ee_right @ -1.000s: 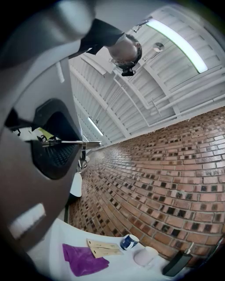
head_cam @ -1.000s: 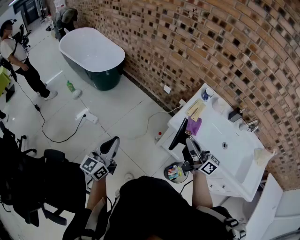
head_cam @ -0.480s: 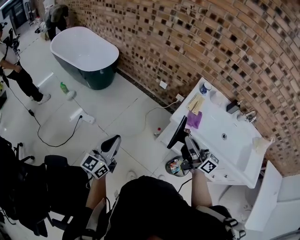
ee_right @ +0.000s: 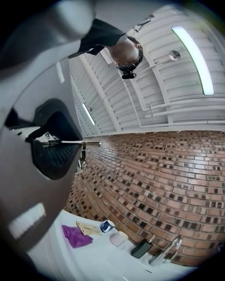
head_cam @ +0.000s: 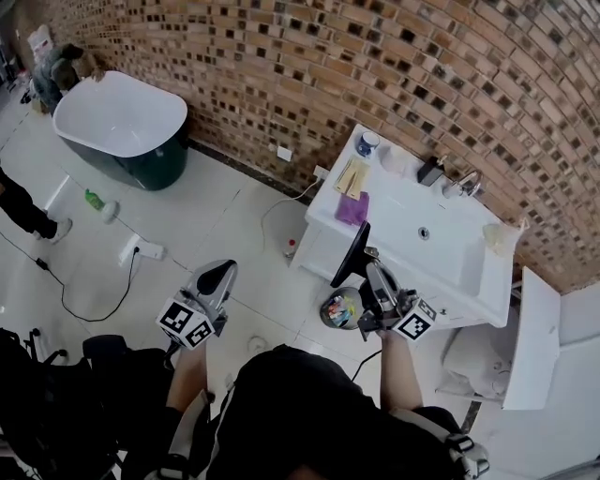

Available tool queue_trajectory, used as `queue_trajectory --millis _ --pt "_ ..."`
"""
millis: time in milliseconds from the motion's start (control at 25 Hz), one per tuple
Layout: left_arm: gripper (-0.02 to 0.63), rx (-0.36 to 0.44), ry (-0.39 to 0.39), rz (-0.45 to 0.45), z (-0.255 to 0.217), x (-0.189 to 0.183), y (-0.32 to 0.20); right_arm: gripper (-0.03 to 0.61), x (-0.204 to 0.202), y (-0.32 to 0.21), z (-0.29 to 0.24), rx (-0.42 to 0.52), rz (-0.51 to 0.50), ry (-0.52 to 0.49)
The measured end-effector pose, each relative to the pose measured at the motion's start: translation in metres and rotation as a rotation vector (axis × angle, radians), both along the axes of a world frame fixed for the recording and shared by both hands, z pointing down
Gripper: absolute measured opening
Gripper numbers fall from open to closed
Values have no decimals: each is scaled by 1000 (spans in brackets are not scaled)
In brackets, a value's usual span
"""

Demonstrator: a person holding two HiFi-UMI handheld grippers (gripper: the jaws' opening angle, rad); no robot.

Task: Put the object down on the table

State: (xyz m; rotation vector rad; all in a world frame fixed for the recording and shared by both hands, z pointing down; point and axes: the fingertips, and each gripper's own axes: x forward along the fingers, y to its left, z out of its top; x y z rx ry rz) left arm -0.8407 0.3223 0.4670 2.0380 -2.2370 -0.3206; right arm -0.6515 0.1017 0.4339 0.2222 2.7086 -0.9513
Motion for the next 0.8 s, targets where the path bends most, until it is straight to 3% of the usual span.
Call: queue_trajectory --millis 360,800 --pt "0 4 -3 107 -21 63 -68 8 84 -36 -7 42 104 6" --pt "0 14 0 228 -21 137 -124 8 186 -71 -9 22 243 -36"
